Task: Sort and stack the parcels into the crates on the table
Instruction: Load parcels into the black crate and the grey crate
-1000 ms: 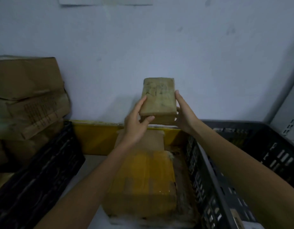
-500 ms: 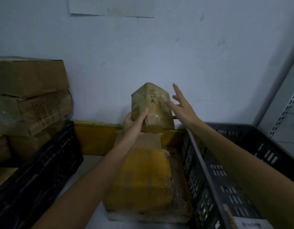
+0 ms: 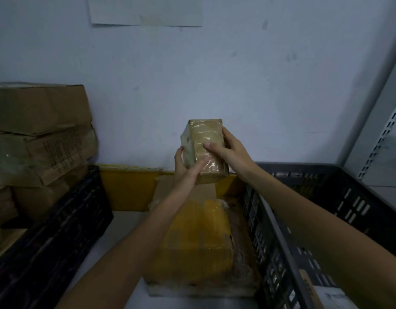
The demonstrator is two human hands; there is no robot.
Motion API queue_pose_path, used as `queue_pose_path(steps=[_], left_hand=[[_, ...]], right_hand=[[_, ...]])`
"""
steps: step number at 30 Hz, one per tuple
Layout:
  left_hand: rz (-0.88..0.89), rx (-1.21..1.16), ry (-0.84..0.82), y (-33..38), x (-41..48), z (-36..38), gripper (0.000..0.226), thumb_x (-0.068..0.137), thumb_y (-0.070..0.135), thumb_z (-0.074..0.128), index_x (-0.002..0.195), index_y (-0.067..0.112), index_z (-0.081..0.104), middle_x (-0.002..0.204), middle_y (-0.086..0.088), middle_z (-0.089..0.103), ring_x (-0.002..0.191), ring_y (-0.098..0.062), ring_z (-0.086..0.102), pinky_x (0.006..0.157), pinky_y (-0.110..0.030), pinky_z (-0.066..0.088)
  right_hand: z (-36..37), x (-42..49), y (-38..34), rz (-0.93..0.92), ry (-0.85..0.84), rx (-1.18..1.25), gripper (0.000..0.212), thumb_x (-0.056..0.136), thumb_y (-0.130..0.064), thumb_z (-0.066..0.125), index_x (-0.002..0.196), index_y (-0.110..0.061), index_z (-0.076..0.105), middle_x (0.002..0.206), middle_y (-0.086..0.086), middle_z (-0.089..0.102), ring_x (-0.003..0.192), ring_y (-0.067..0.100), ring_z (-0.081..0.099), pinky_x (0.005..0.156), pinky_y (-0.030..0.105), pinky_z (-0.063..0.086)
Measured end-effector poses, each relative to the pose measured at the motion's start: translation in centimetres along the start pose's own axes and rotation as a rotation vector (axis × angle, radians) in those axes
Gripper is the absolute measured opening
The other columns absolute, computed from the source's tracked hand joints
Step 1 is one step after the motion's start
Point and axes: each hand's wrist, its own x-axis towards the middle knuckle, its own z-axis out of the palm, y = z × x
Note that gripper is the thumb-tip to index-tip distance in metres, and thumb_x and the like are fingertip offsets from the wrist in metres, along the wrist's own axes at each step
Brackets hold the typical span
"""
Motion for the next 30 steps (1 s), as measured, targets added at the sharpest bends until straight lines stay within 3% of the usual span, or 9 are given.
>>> queue_pose_path(steps=[3,5,8,11,15,21,23,25,30], left_hand=[[0.182,0.513,0.145,-0.2,-0.2,0.6,0.104,0.065,0.045,0.079,0.144,0.032,0.012,0.132,-0.004,0.038,0.115,-0.020,0.042,0.086,-0.036,0.048],[0.243,0.744,0.149,-0.6,-0.8,1.5,0.117,0.057,0.057,0.078,0.145,0.034,0.003,0.132,-0.006,0.034,0.117,-0.024,0.037,0.092,-0.043,0.045],[0.224,0.609,0.040,-1.0,-0.7,1.7,0.119,0.057,0.059,0.078,0.147,0.032,0.005,0.134,-0.005,0.037,0.122,-0.023,0.040,0.095,-0.046,0.046],[0.071,0.367,-0.113,-1.5,-1.0,2.0,0.109,0.062,0.051,0.077,0.147,0.032,0.012,0.142,-0.005,0.037,0.125,-0.024,0.044,0.096,-0.046,0.048],[0.025,0.251,-0.325,-2.5,-3.3,5.5,0.083,0.076,0.037,0.072,0.145,0.027,0.027,0.138,0.001,0.048,0.118,-0.018,0.053,0.092,-0.036,0.051],[0.088,0.219,-0.357,-3.6,-6.3,12.8,0.079,0.082,0.037,0.068,0.146,0.026,0.024,0.133,0.011,0.046,0.115,-0.008,0.047,0.093,-0.025,0.042],[0.080,0.218,-0.403,-4.3,-7.0,15.3,0.077,0.082,0.038,0.067,0.146,0.027,0.025,0.136,0.007,0.048,0.117,-0.011,0.050,0.095,-0.027,0.043],[0.056,0.242,-0.445,-5.2,-7.7,17.7,0.076,0.082,0.038,0.067,0.145,0.026,0.026,0.135,0.003,0.051,0.118,-0.014,0.051,0.096,-0.029,0.043],[-0.093,0.352,-0.591,-8.4,-8.8,22.9,0.078,0.083,0.044,0.064,0.145,0.030,0.020,0.135,0.005,0.049,0.119,-0.015,0.051,0.098,-0.030,0.042]], right_hand=[[-0.6,0.3,-0.6,0.059,0.071,-0.039,0.098,0.078,-0.046,0.071,0.151,-0.023,0.011,0.143,0.002,0.042,0.126,0.022,0.047,0.104,0.045,0.043],[-0.9,0.1,-0.2,0.076,0.097,-0.109,0.099,0.075,-0.042,0.075,0.150,-0.022,0.015,0.138,0.004,0.047,0.121,0.021,0.051,0.102,0.042,0.045],[-2.8,-1.4,1.1,0.139,0.189,0.015,0.060,0.072,-0.026,0.080,0.122,-0.016,0.049,0.117,0.006,0.063,0.102,0.023,0.064,0.090,0.042,0.054],[-5.5,-3.9,2.0,0.191,0.183,0.236,0.041,0.076,-0.010,0.075,0.109,-0.013,0.051,0.109,0.010,0.065,0.098,0.029,0.066,0.081,0.040,0.057],[-9.1,-6.5,2.8,0.222,0.179,0.231,0.040,0.078,-0.011,0.073,0.110,-0.017,0.051,0.105,0.007,0.065,0.095,0.027,0.067,0.078,0.039,0.057],[-16.8,-10.4,4.2,0.214,0.208,-0.083,0.083,0.081,-0.024,0.071,0.148,-0.029,0.023,0.122,0.001,0.056,0.099,0.005,0.061,0.077,0.014,0.050],[-19.7,-11.5,5.0,0.253,0.191,-0.080,0.081,0.079,-0.027,0.072,0.147,-0.030,0.027,0.118,0.000,0.061,0.097,0.004,0.063,0.072,0.012,0.051],[-22.6,-12.5,5.9,0.326,0.143,-0.081,0.079,0.070,-0.034,0.075,0.141,-0.028,0.040,0.113,0.001,0.066,0.097,0.015,0.066,0.074,0.025,0.056],[-28.5,-13.8,8.3,0.525,-0.075,-0.181,0.033,0.080,-0.025,0.068,0.111,-0.027,0.056,0.093,-0.001,0.067,0.084,0.015,0.066,0.060,0.025,0.055]])
